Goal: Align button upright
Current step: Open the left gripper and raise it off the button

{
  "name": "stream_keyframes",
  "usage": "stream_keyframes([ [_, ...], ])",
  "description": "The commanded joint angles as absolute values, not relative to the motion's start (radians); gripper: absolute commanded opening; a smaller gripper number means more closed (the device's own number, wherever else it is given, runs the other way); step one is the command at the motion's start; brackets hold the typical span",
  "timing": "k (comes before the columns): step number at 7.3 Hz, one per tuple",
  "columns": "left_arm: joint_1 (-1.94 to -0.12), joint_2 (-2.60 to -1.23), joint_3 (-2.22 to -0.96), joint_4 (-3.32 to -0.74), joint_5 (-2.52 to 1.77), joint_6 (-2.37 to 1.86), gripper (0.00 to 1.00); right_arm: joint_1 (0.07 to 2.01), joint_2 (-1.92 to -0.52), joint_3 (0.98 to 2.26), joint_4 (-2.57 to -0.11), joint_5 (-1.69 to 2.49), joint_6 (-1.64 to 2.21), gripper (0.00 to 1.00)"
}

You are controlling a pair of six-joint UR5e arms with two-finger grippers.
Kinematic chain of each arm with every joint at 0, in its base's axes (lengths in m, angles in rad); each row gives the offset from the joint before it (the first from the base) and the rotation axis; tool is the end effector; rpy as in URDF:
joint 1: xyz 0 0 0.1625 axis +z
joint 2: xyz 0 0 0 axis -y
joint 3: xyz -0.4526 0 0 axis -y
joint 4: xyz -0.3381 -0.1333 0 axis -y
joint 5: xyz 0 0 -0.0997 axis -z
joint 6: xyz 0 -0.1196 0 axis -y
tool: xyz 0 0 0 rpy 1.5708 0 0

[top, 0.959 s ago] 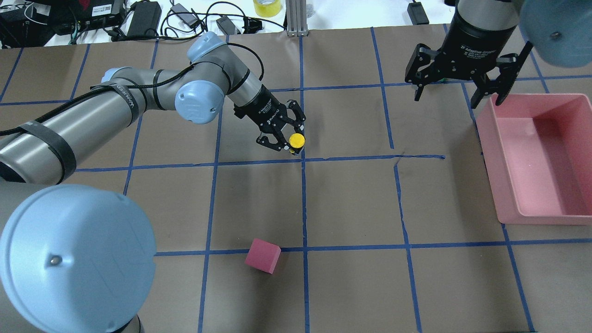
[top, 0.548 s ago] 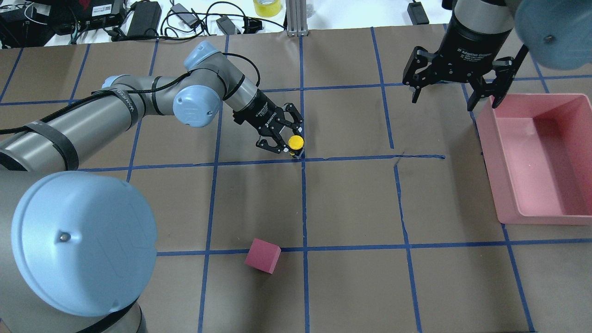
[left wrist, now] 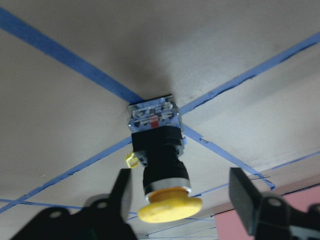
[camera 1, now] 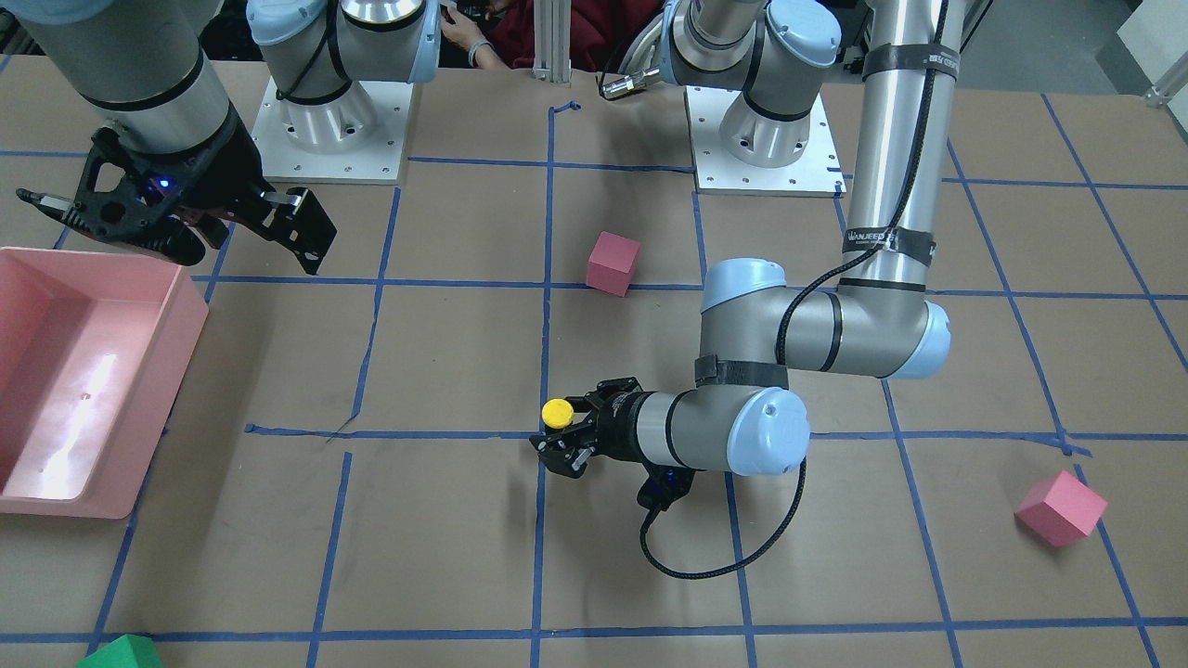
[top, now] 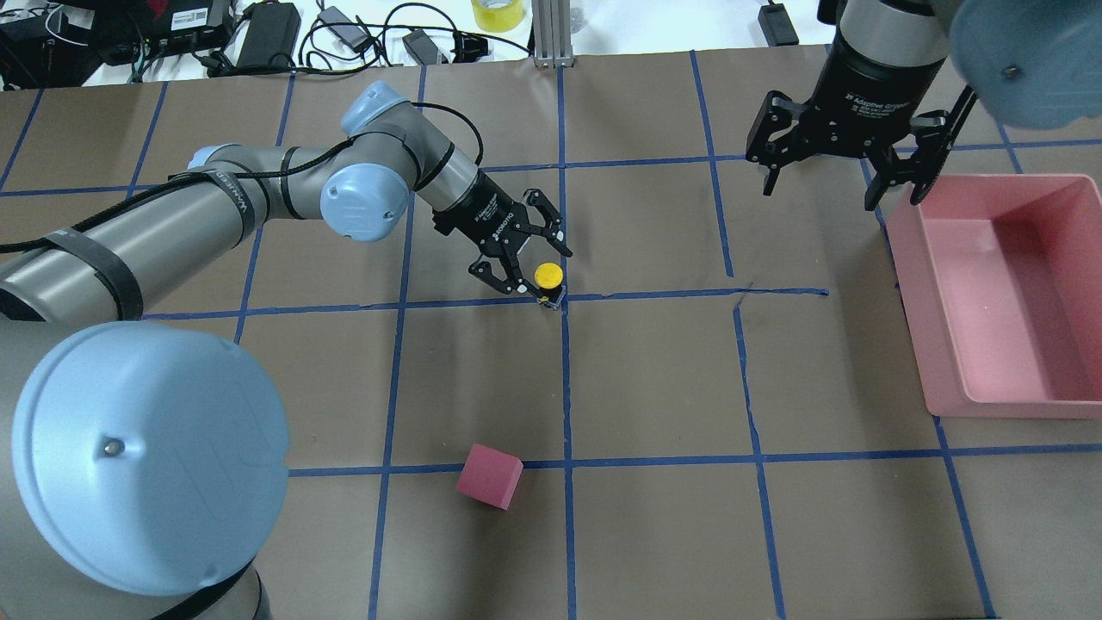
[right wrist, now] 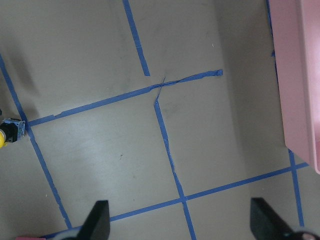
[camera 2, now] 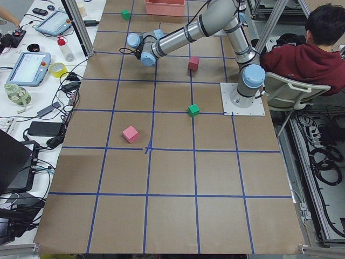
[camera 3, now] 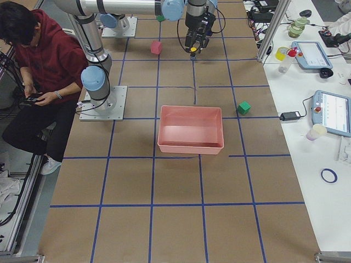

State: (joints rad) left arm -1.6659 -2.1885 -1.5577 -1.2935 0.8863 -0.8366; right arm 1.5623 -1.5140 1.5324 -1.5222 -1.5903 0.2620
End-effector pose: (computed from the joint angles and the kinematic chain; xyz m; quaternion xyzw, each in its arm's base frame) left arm -0.2654 -0.5823 0.2195 0.3877 -0.8465 -0.2859 0.2269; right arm 0.1271 -0.4563 0.4822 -0.1344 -0.9903 -0.0320 0.0139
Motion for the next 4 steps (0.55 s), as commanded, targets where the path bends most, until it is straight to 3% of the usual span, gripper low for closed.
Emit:
stream_keyframes([
  [1,-1.663,-2.154,-1.511,-1.290,1.071,-0.781,1.00,1.563,-1.513,1.532,-1.522,-1.589,0.261,1.00],
  [4,-1.697,-1.977,-1.497,-1.330,1.278,-0.499,1.00,1.563,-1.514,1.528,-1.523,-1.591,0.262,1.00],
])
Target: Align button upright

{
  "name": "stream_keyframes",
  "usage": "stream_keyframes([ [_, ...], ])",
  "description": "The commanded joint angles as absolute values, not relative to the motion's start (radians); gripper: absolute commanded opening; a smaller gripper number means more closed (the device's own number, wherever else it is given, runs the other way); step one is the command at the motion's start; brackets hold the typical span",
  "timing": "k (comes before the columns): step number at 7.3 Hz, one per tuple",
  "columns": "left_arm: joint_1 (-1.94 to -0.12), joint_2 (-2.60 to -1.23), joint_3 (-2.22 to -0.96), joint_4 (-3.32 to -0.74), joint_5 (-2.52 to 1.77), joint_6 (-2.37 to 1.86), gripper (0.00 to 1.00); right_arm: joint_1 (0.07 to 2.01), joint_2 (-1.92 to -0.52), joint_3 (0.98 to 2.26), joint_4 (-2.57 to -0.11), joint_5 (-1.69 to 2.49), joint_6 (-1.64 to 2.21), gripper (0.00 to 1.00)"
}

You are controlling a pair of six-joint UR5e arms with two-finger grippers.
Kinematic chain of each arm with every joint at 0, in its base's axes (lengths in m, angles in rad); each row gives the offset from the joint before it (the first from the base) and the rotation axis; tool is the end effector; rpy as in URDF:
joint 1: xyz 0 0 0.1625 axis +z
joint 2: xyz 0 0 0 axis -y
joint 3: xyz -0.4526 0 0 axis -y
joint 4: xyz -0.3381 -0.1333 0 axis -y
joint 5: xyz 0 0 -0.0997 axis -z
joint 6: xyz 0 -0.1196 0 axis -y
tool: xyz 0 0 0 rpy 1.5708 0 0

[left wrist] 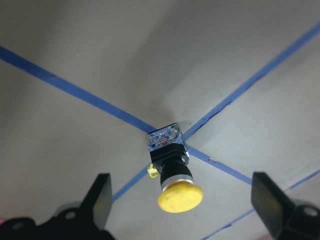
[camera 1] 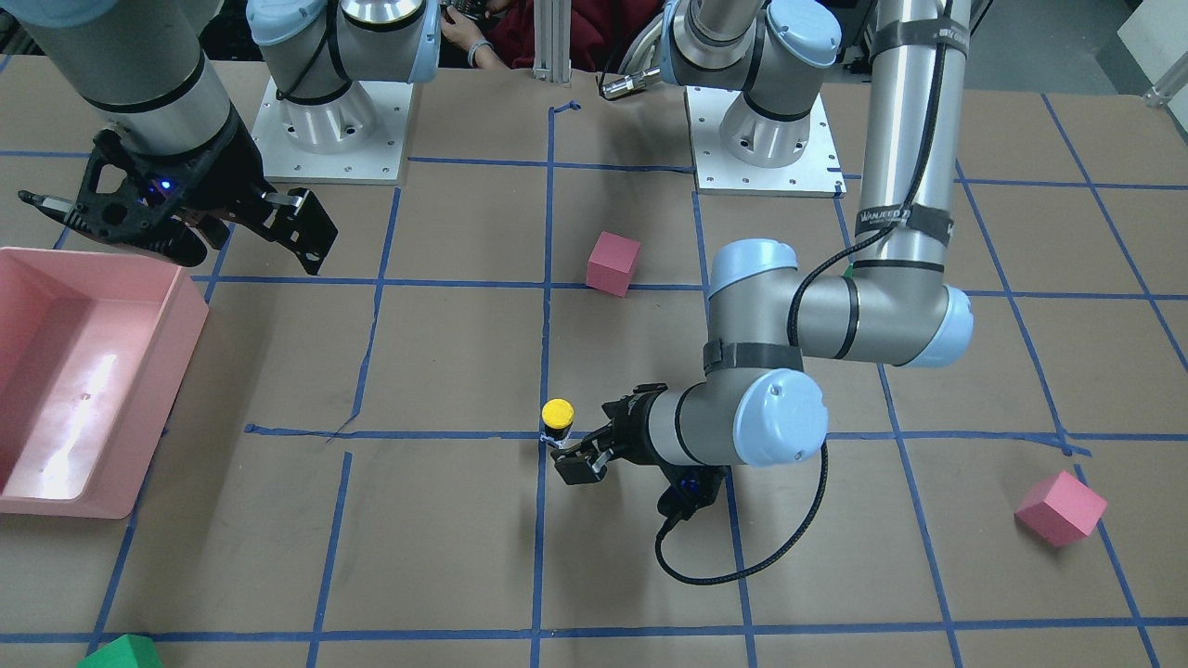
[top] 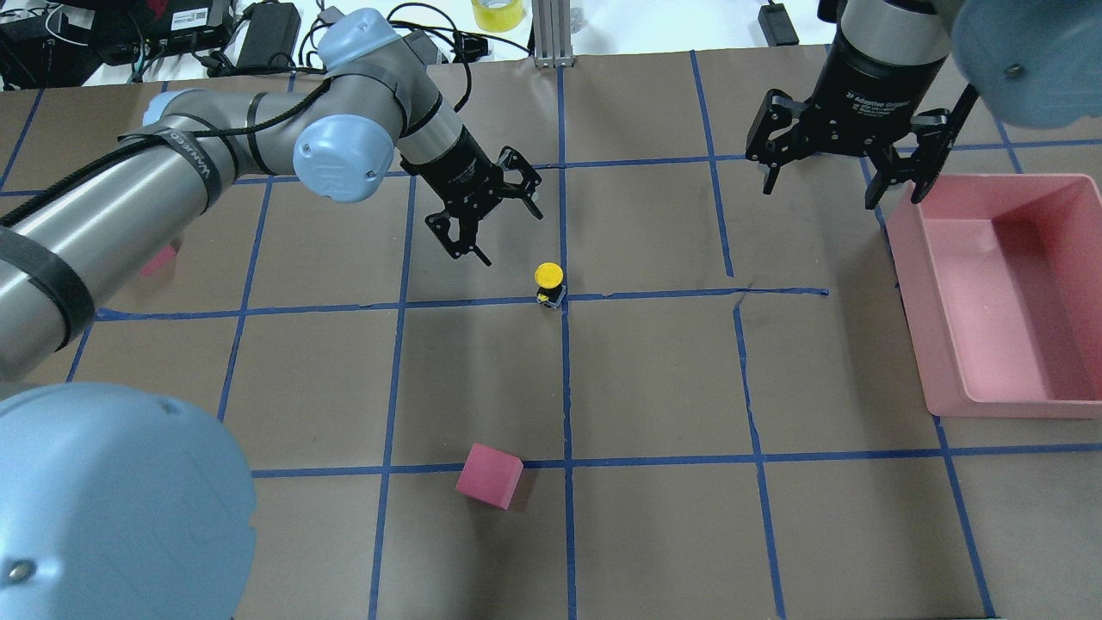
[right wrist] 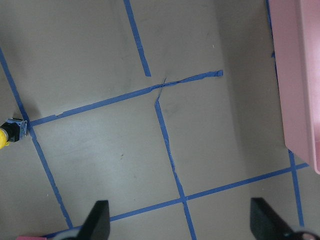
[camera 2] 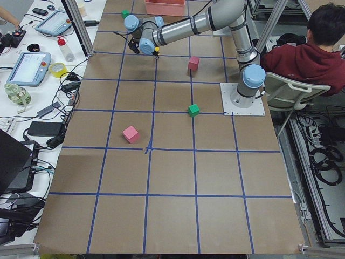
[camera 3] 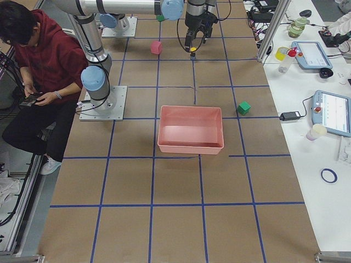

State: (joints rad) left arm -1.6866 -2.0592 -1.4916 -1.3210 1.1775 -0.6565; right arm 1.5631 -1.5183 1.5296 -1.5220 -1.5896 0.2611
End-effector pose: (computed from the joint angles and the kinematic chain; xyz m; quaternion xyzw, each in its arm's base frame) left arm -0.2477 -0.5787 0.3028 0.2761 -0.9380 -0.1457 0.1510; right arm 0.1276 -0.4552 0.4853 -0.1336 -0.9905 -0.0286 0.0131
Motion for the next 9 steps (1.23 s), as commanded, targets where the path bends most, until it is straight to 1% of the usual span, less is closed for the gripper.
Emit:
stream_keyframes([
  [1,-1.698,-1.906,-1.524,-1.335,1.345,-0.369,1.00,1.563,-1.519,1.528,-1.523,-1.591,0.265,1.00],
  [3,-1.698,-1.746,-1.597,-1.338,1.485,-0.222,1.00,1.566,-1.517,1.528,-1.566,-1.594,0.265,1.00],
  [5,-1.694,-1.599,-1.707,-1.338,1.505,-0.009,1.00,1.566,-1.511,1.531,-1.589,-1.595,0.258,1.00],
  [6,-1.690,-1.557,-1.709,-1.312,1.506,0.086,1.00,1.566,-1.508,1.529,-1.629,-1.594,0.255,1.00],
  [7,-1.669,-1.546,-1.707,-1.202,1.508,0.109,1.00,1.566,-1.506,1.531,-1.662,-1.595,0.253,1.00],
  [9,-1.649,-1.548,-1.715,-1.200,1.497,0.182,1.00,1.566,-1.503,1.531,-1.664,-1.594,0.253,1.00],
])
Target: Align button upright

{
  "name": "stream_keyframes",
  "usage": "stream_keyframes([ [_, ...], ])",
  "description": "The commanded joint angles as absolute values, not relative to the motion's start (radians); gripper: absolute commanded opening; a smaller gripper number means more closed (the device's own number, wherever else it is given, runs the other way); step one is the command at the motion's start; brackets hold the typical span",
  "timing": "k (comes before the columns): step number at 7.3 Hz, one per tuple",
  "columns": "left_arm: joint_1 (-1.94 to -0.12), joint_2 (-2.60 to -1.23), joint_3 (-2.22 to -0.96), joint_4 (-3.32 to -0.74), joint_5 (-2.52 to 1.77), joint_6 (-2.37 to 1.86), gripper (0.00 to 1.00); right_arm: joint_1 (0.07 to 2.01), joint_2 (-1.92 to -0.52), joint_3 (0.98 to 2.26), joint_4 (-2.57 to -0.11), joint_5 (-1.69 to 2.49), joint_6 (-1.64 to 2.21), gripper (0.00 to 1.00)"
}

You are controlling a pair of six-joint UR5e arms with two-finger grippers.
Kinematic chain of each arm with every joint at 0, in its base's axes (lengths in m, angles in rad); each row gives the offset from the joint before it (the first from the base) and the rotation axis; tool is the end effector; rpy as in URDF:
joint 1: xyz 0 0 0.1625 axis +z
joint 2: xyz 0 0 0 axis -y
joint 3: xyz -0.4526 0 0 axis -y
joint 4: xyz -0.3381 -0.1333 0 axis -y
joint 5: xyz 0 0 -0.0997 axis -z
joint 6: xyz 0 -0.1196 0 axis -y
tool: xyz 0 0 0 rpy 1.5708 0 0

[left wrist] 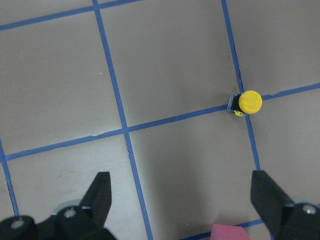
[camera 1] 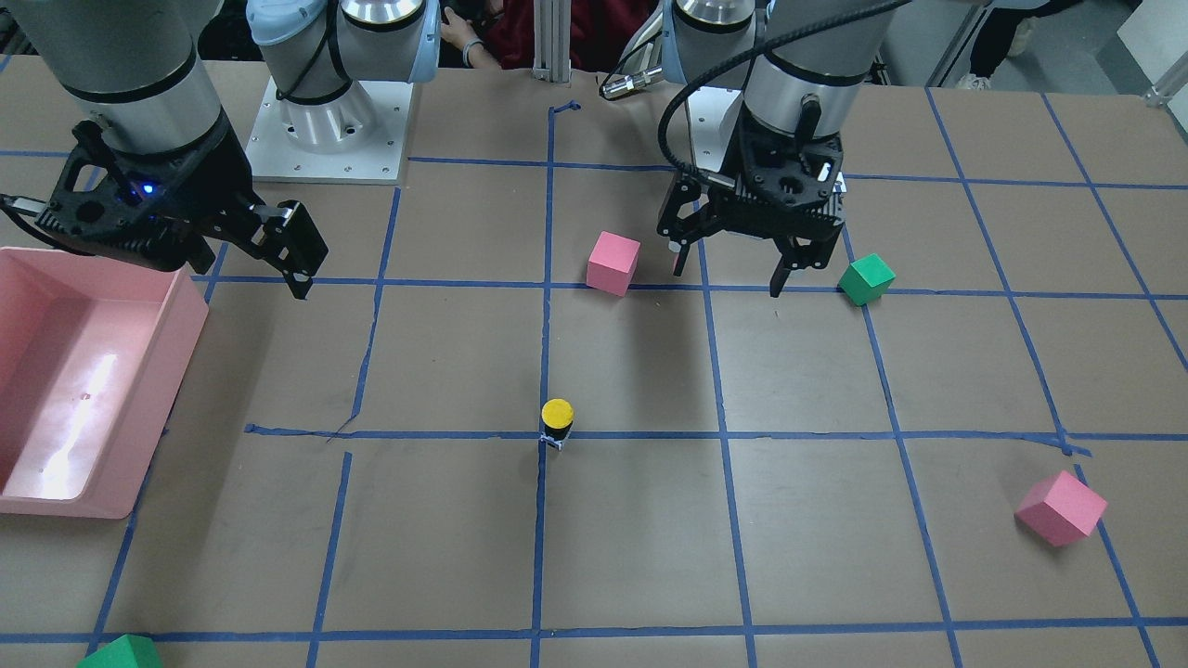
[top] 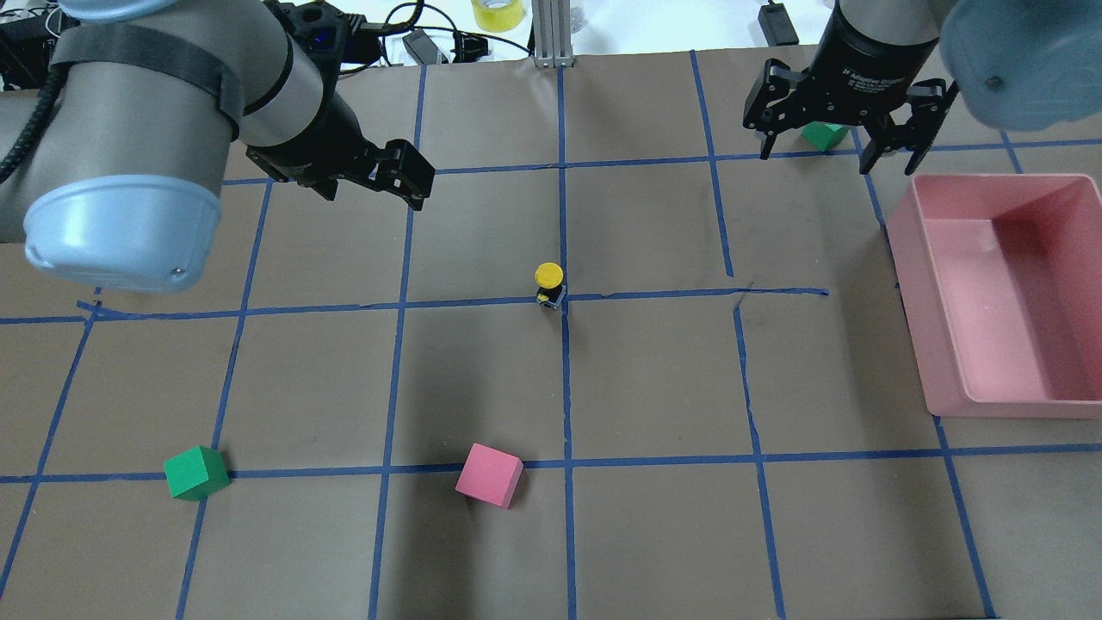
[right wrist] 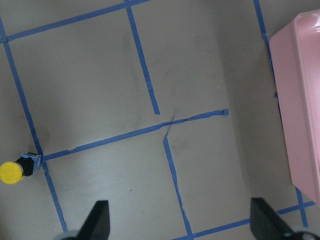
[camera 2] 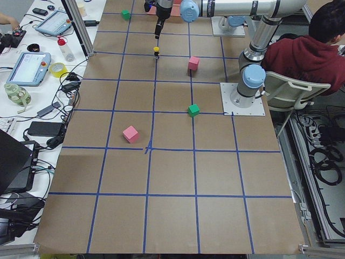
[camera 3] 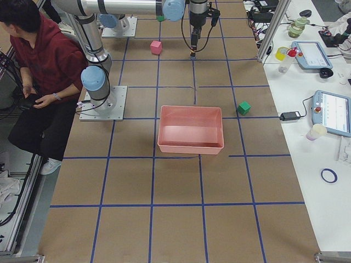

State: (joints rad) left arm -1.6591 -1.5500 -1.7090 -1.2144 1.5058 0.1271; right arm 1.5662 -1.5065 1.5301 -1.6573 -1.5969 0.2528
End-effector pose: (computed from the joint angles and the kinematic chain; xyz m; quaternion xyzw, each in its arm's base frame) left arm -0.1803 -0.4373 0.4830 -0.1105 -0.9862 0.1198 0.0299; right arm 0.1280 -0.4747 0.4931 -0.1287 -0.9911 0.0328 0.0091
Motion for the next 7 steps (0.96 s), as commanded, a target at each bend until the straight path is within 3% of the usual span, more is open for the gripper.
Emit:
stream_keyframes([
  [1,-1.644,-1.549,-1.706,-1.200,1.499,0.189,1.00,1.566,-1.493,1.531,-1.667,-1.595,0.252,1.00],
  [7,-1.618,-1.551,-1.577,-1.471,1.502,0.172,1.00,1.566,-1.482,1.531,-1.704,-1.612,0.256,1.00],
])
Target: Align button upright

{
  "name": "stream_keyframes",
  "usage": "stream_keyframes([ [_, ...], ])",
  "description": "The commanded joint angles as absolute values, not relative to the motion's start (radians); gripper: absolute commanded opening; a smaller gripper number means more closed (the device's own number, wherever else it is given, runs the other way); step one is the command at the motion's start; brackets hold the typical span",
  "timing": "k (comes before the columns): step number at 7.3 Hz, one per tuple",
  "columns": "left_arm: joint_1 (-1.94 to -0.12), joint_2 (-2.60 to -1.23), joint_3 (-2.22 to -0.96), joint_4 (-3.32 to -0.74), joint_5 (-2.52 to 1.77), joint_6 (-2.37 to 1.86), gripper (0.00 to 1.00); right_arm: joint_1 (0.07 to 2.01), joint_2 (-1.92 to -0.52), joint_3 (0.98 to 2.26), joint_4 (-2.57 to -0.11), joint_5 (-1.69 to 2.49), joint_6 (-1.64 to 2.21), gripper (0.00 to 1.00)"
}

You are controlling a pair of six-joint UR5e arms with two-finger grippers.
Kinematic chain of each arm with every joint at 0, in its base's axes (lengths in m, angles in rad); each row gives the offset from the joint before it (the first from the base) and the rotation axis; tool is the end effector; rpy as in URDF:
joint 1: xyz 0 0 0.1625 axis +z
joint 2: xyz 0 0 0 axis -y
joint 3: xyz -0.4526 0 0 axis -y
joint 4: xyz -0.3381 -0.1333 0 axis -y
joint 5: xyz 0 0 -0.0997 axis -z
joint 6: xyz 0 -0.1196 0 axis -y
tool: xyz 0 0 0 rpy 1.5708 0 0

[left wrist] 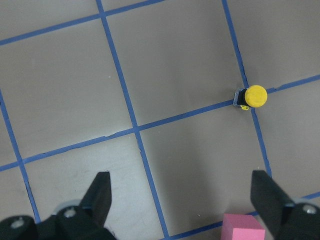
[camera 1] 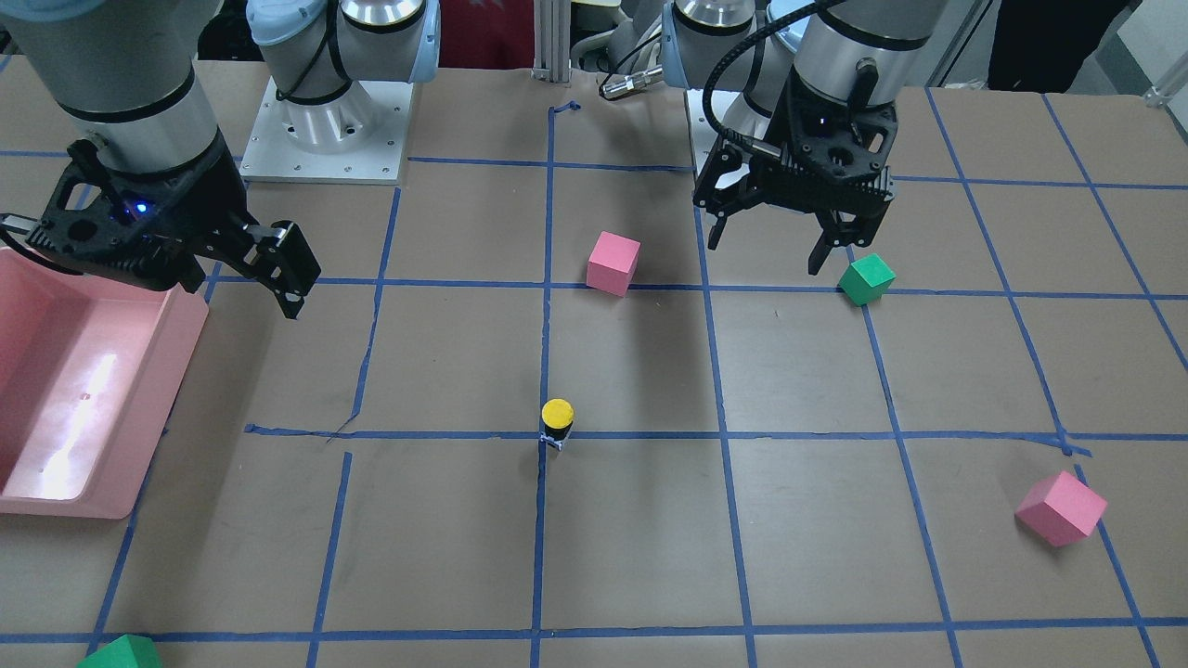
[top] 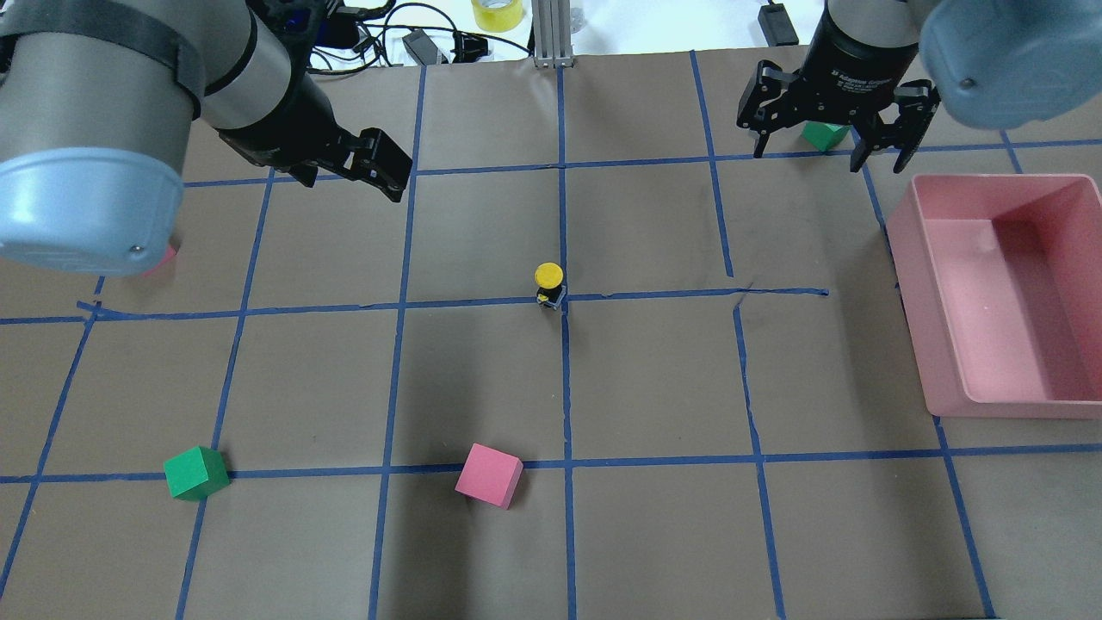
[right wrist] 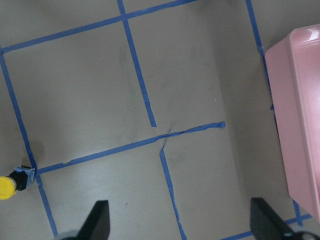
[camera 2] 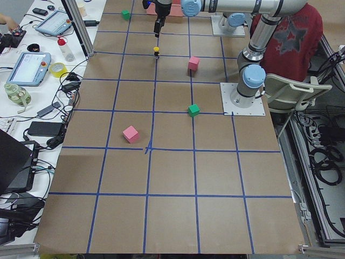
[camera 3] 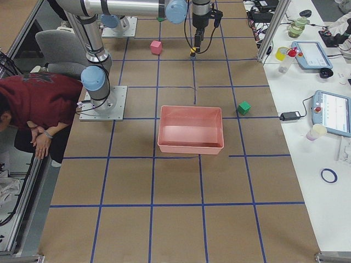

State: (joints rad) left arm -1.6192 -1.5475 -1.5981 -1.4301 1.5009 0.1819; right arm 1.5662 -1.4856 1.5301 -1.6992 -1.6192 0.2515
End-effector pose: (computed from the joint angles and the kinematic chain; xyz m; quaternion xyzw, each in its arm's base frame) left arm -0.1629 -0.4352 0.5090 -0.1169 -0.9902 0.0704 0.0302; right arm 0.1253 -0.4862 0.4877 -0.1286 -0.9905 0.0446 0.0188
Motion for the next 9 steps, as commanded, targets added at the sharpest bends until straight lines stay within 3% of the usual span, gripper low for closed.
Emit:
stream_keyframes([
  [1,-1.617,-1.549,-1.574,-1.473,1.503,0.154,1.00,1.568,-1.480,1.531,-1.703,-1.614,0.258,1.00],
  [7,-1.617,-1.526,-1.577,-1.503,1.577,-0.040,1.00,1.700,-1.505,1.525,-1.592,-1.614,0.241,1.00],
  [9,-1.617,-1.528,-1.577,-1.502,1.585,-0.040,1.00,1.692,-1.517,1.526,-1.504,-1.624,0.081,1.00],
])
